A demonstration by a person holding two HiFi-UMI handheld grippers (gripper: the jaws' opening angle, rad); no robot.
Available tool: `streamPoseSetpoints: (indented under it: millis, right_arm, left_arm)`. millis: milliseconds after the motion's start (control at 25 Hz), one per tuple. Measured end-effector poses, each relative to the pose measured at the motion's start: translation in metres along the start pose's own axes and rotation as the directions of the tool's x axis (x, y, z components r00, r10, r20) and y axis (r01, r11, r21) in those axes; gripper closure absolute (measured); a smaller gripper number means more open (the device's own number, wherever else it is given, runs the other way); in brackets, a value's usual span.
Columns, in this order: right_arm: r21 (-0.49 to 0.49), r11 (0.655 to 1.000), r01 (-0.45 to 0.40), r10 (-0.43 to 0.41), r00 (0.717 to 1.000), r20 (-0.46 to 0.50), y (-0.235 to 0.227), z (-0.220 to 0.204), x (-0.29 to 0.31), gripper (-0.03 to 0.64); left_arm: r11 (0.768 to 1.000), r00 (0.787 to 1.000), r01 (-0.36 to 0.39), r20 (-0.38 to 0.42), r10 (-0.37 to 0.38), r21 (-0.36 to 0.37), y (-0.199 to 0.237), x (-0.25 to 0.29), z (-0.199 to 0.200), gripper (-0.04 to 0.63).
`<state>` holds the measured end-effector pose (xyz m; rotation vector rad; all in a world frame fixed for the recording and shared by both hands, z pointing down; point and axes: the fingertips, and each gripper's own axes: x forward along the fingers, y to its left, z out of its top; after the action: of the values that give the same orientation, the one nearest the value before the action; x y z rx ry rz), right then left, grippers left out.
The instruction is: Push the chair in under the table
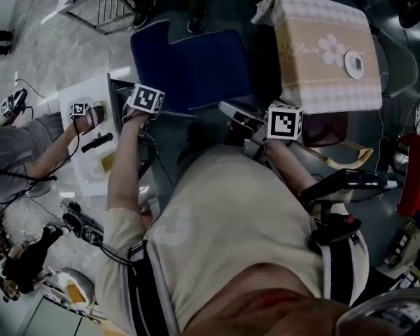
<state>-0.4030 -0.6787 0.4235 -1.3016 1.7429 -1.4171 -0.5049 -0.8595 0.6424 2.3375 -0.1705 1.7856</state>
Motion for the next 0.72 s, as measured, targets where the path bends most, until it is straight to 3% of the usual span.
streamPoseSetpoints:
  millis: [160,440,720]
  right_arm:
    - [0.038,0.999,0.014,-0.016,0.999,0.048,-0.008,0.001,-0.008,0.604]
    - [0.016,1.000,-0.004,0.004,1.000,0.021,-0.005,0.004,0.000,0.604]
    - [0.060,0.998,0.001,-0.003,1.000,0.030,-0.010,-0.001,-0.001,0.604]
  left_arm:
    - [1.000,1.000,0.000,0.000,0.000,0.010,-0.004,0.002,-0.001,0.405]
    - [1.000,1.000,0.009,0.016,-0.009,0.009,-0.015,0.003,0.004,0.405]
    - [0.999,0.999,0.028,0.019,-0.028,0.024,-0.019,0.004,0.001,0.405]
